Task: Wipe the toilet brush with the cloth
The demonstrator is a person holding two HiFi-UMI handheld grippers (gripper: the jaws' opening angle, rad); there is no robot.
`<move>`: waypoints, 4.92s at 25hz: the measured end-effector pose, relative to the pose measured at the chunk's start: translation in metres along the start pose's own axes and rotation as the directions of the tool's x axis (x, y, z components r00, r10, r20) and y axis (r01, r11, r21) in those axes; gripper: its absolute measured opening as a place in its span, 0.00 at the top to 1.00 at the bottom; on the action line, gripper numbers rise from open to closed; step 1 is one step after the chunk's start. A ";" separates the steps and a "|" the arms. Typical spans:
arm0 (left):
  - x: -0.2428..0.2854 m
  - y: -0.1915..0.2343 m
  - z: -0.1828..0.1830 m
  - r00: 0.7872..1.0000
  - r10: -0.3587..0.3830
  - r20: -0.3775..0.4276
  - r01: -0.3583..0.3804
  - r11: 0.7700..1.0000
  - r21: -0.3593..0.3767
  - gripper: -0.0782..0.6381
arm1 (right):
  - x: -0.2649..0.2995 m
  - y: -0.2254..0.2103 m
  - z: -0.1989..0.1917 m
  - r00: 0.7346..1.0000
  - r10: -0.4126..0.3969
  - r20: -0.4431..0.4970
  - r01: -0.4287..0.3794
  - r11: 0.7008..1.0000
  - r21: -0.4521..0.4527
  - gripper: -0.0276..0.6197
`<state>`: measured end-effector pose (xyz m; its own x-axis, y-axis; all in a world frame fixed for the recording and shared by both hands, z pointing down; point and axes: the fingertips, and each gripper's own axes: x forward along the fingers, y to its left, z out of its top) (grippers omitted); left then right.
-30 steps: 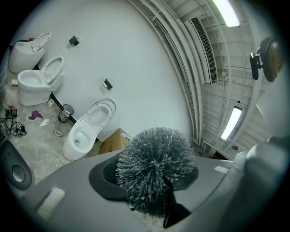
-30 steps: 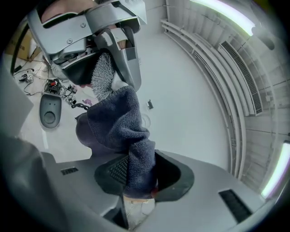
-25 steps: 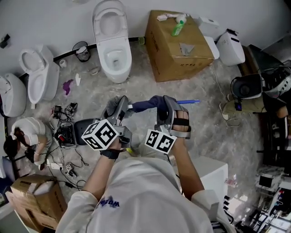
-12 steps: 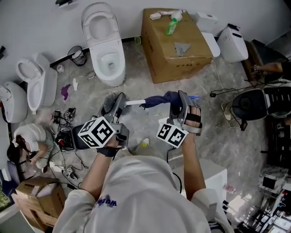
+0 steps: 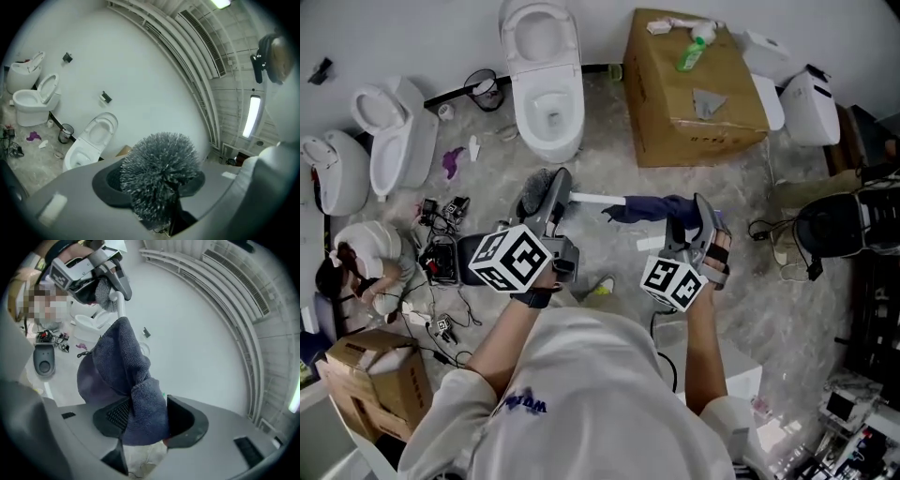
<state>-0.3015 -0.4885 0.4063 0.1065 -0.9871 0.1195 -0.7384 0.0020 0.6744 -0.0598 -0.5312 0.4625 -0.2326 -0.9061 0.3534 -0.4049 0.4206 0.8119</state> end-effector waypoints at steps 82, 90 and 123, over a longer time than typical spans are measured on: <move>0.023 0.040 -0.029 0.968 -0.077 -0.239 0.051 0.992 -0.114 0.61 | 0.031 0.061 0.098 0.995 -0.023 -0.102 0.016 0.997 -0.074 0.72; 0.020 0.042 -0.044 0.954 -0.105 -0.281 0.072 0.990 -0.123 0.61 | 0.007 0.089 0.157 0.990 0.083 0.112 -0.069 0.990 -0.122 0.77; 0.010 0.058 -0.018 0.964 -0.085 -0.252 0.061 0.993 -0.104 0.62 | 0.014 0.037 0.069 0.999 -0.042 -0.024 0.036 0.977 -0.210 0.75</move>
<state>-0.3317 -0.4949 0.4596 0.3336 -0.9113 0.2414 -0.6574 -0.0413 0.7524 -0.1391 -0.5253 0.4651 -0.1938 -0.9238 0.3301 -0.2188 0.3687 0.9034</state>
